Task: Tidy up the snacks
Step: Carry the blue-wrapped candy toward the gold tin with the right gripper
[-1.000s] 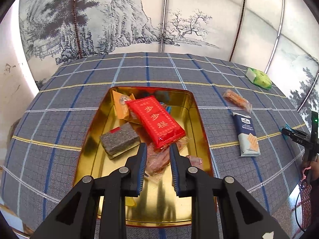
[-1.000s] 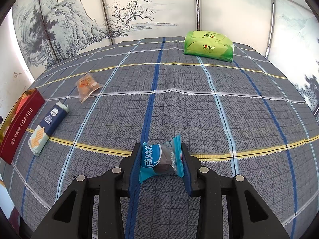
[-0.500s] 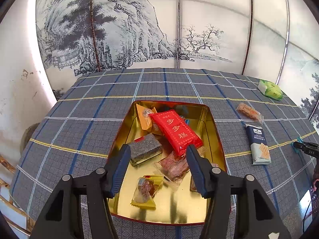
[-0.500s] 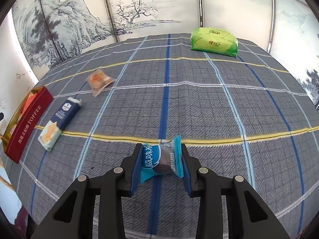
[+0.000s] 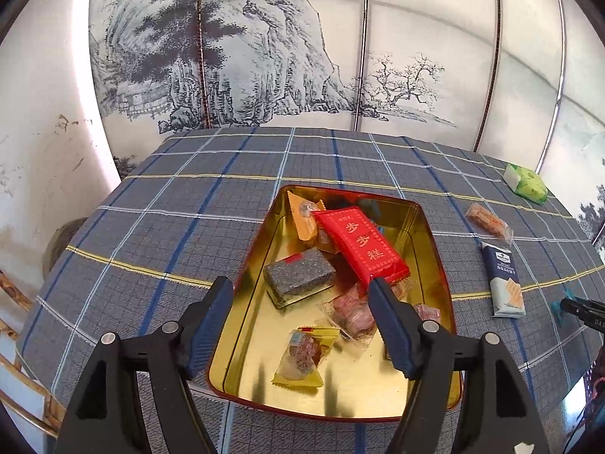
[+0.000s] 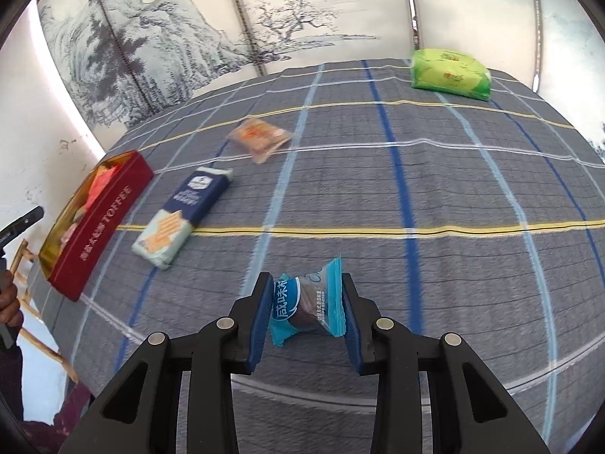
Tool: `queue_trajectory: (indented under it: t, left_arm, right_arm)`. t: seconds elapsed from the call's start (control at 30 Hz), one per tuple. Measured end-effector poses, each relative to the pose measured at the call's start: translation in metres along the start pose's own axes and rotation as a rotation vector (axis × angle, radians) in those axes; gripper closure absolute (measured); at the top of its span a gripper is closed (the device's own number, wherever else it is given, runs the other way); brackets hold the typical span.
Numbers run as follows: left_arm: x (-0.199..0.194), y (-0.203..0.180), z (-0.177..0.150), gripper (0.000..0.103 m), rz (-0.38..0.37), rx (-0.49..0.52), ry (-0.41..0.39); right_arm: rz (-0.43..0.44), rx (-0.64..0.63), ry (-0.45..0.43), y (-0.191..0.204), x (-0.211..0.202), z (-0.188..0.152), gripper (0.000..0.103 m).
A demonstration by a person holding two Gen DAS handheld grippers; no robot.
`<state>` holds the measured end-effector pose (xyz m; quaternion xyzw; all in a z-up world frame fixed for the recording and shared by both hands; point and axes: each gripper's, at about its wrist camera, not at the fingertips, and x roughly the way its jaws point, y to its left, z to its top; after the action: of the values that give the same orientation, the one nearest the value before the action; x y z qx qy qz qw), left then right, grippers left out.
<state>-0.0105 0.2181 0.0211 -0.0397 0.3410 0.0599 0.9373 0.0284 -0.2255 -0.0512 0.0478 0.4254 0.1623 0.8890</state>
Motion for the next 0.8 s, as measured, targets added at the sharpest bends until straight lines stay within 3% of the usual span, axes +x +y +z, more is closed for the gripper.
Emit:
queue_trajectory:
  t: [0.5, 0.7, 0.8]
  left_arm:
    - [0.0, 0.01, -0.008, 0.027, 0.038, -0.006, -0.008]
    - [-0.006, 0.017, -0.011, 0.026, 0.039, -0.014, -0.015]
    - [-0.01, 0.017, -0.012, 0.022, 0.046, -0.004, -0.032]
  right_arm:
    - [0.176, -0.17, -0.01, 0.113, -0.002, 0.022, 0.067]
    - [0.147, -0.201, -0.003, 0.122, -0.002, 0.028, 0.067]
    - [0.065, -0.232, 0.031, 0.113, -0.003, 0.019, 0.061]
